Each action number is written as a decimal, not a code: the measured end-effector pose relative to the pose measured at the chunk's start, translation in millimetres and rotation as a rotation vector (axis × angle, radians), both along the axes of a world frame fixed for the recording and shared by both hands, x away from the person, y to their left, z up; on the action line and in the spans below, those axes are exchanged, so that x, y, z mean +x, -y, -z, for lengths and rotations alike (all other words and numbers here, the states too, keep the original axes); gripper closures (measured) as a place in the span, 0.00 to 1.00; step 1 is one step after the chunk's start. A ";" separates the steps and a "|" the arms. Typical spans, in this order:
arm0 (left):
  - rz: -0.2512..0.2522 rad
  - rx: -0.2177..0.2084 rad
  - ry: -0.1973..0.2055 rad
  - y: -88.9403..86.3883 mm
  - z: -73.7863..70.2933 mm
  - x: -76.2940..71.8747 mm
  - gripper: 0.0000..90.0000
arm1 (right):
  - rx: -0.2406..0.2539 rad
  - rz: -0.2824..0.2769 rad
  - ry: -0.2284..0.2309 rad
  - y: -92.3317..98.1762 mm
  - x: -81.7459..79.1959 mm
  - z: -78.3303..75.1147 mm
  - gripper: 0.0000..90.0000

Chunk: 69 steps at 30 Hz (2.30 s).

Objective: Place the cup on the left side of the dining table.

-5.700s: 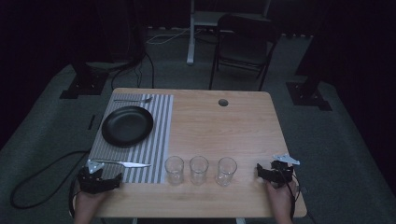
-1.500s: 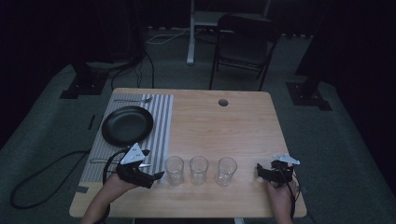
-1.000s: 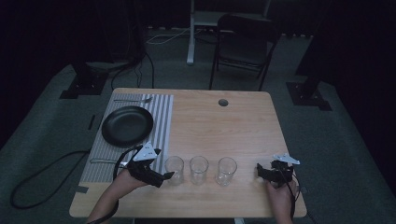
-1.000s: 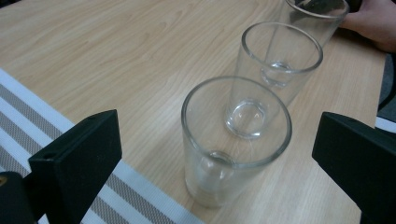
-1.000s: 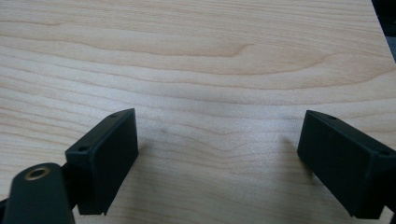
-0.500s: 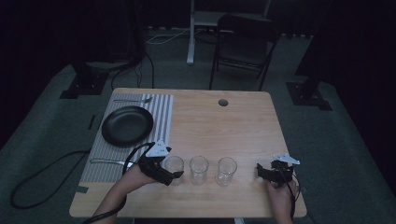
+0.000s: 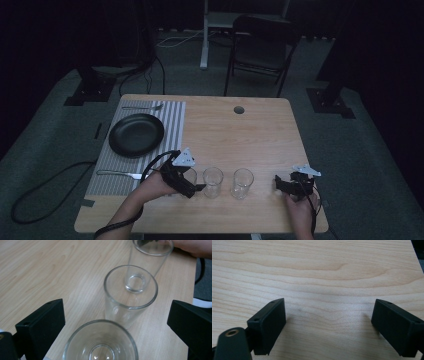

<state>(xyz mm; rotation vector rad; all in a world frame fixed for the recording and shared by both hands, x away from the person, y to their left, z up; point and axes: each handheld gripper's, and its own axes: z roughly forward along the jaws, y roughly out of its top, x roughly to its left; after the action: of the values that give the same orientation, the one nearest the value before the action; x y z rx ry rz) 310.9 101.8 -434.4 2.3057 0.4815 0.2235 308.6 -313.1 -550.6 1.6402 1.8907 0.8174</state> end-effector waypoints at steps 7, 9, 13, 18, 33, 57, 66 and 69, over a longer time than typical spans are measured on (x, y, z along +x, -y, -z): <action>0.040 0.046 -0.013 16.3 -2.8 2.3 0.02 | 0.000 0.000 0.000 0.0 0.0 0.0 0.13; 0.057 0.068 -0.016 22.3 -2.8 3.4 0.02 | 0.000 0.000 0.000 0.0 0.0 0.0 0.13; 0.068 0.088 -0.022 28.7 -2.4 4.5 0.02 | 0.000 0.000 0.000 0.0 0.0 0.0 0.13; 0.093 0.133 -0.045 41.5 -1.0 7.3 0.02 | 0.000 0.000 0.000 0.0 0.0 0.0 0.13; 0.123 0.265 -0.067 68.4 2.6 14.6 0.08 | 0.000 0.000 0.000 0.0 0.0 0.0 0.13; 0.138 0.387 -0.106 89.3 4.6 23.6 0.32 | 0.001 0.001 0.000 0.0 0.0 0.0 0.13; 0.152 0.373 -0.100 90.4 3.7 26.9 0.32 | 0.001 0.000 0.000 0.0 0.1 0.0 0.13; 0.142 0.368 -0.088 89.9 3.4 28.1 0.32 | 0.001 0.001 0.000 0.0 0.0 0.0 0.13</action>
<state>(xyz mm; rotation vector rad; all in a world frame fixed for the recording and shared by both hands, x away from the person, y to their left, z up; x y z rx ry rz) 338.9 12.0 -437.7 2.7063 0.3386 0.1505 308.6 -313.1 -550.6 1.6415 1.8898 0.8187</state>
